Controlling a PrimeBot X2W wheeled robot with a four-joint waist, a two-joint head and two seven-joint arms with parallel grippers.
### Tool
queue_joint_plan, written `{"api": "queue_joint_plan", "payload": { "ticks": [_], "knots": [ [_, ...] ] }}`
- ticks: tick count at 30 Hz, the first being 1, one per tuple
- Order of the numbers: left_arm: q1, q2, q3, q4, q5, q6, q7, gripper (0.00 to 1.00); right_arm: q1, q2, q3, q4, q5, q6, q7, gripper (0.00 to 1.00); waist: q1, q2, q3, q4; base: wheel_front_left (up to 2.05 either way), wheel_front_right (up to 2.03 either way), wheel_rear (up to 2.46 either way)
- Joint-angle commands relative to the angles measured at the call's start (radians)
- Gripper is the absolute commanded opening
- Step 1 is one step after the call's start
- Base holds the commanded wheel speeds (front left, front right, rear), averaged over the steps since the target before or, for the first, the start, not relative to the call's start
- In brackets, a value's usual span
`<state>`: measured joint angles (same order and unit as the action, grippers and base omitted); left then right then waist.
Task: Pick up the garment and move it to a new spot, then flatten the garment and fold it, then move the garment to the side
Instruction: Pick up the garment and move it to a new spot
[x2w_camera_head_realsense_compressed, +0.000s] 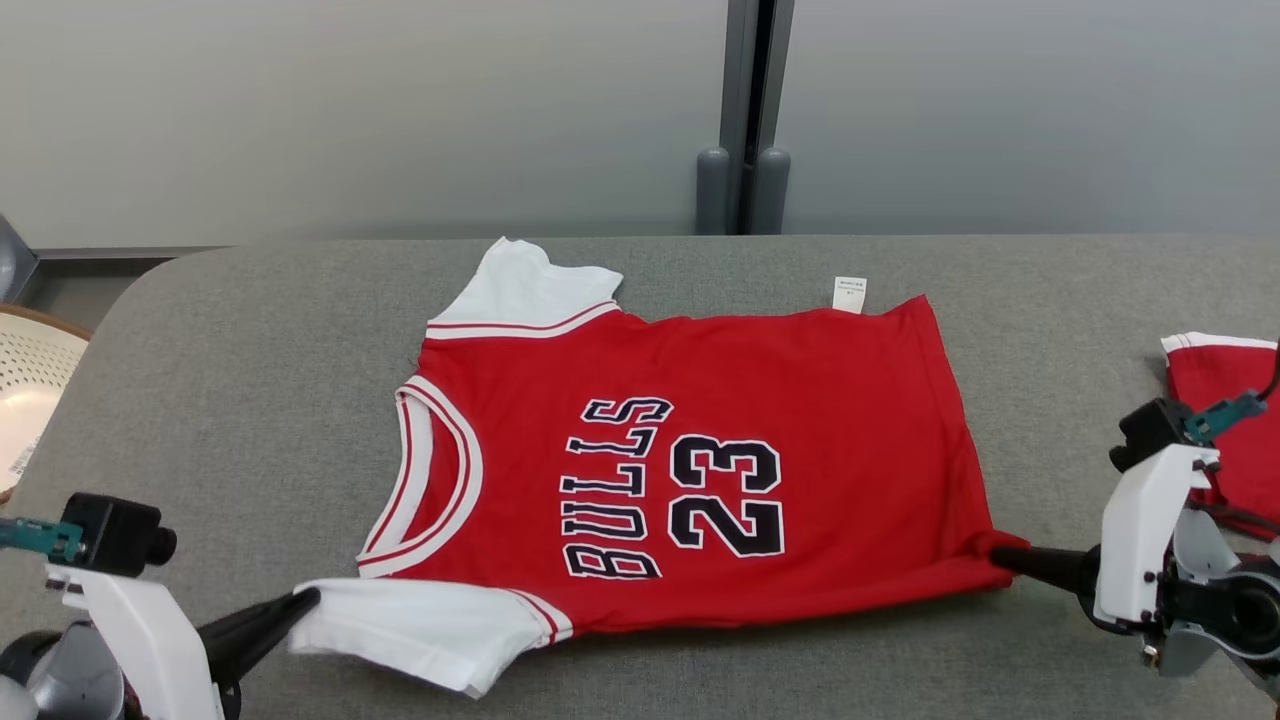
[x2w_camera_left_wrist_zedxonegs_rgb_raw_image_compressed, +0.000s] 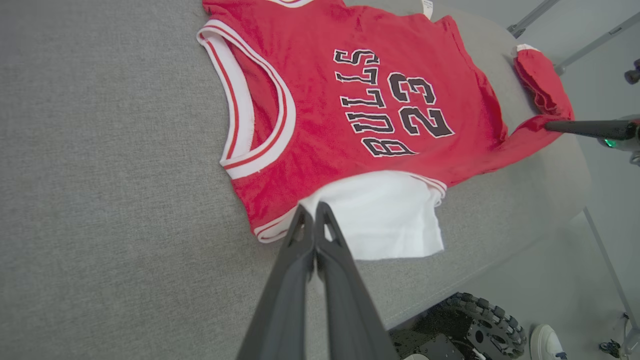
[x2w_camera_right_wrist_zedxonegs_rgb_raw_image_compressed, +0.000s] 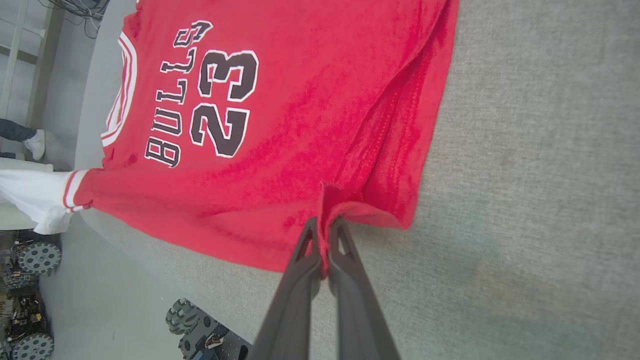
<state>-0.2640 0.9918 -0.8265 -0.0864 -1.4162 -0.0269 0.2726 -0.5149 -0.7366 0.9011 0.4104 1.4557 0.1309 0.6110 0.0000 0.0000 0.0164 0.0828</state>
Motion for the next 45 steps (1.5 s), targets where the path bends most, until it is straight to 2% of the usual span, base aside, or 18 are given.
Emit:
{"api": "queue_joint_plan", "payload": {
  "ticks": [1, 10, 16, 26, 27, 28, 29, 32, 36, 45],
  "knots": [
    [-0.033, -0.006, 0.012, 0.014, 0.012, -0.004, -0.001, 0.0, -0.027, 0.017, -0.007, 0.016, -0.009, -0.001, 0.011, 0.0, 0.0, 0.0, 0.022, -0.005, 0.0, 0.0, 0.0],
    [-0.168, -0.071, 0.03, 0.106, 0.04, -0.019, 0.036, 0.0, -0.144, 0.094, -0.02, 0.135, -0.08, -0.001, 0.053, 0.0, 0.0, 0.0, 0.105, -0.02, 0.0, 0.0, 0.0],
    [-0.283, -0.137, 0.015, 0.228, 0.089, -0.037, 0.077, 0.0, -0.227, 0.163, -0.03, 0.226, -0.146, -0.001, 0.066, 0.0, 0.0, 0.0, 0.175, -0.04, 0.0, 0.0, 0.0],
    [-0.376, -0.218, -0.008, 0.388, 0.133, -0.07, 0.085, 0.0, -0.274, 0.216, -0.04, 0.264, -0.215, -0.001, 0.022, 0.0, 0.0, 0.0, 0.216, -0.058, 0.0, 0.0, 0.0],
    [-0.387, -0.224, -0.009, 0.4, 0.147, -0.073, 0.074, 0.13, -0.279, 0.214, -0.036, 0.259, -0.231, -0.001, 0.006, 0.0, 0.0, 0.0, 0.218, -0.059, 0.0, 0.0, 0.0],
    [-0.397, -0.232, -0.005, 0.414, 0.159, -0.075, 0.053, 0.57, -0.281, 0.211, -0.034, 0.258, -0.247, -0.001, -0.013, 0.86, 0.0, 0.0, 0.22, -0.059, 0.0, 0.0, 0.0],
    [-0.399, -0.241, -0.003, 0.434, 0.164, -0.07, 0.039, 1.0, -0.277, 0.212, -0.036, 0.267, -0.255, -0.001, -0.027, 1.0, 0.0, 0.0, 0.221, -0.059, 0.0, 0.0, 0.0],
    [-0.408, -0.267, -0.002, 0.475, 0.188, -0.075, -0.011, 1.0, -0.272, 0.222, -0.046, 0.269, -0.269, 0.0, -0.062, 1.0, 0.0, 0.0, 0.224, -0.058, 0.0, 0.0, 0.0],
    [-0.425, -0.305, 0.033, 0.523, 0.224, -0.053, -0.146, 1.0, -0.26, 0.219, -0.079, 0.249, -0.283, 0.0, -0.174, 1.0, 0.0, 0.0, 0.221, -0.047, 0.0, 0.0, 0.0],
    [-0.356, -0.395, 0.146, 0.553, 0.22, -0.033, -0.476, 1.0, -0.174, 0.186, -0.109, 0.132, -0.373, 0.0, -0.573, 1.0, 0.0, 0.0, 0.159, -0.02, 0.0, 0.0, 0.0]
  ]
}}
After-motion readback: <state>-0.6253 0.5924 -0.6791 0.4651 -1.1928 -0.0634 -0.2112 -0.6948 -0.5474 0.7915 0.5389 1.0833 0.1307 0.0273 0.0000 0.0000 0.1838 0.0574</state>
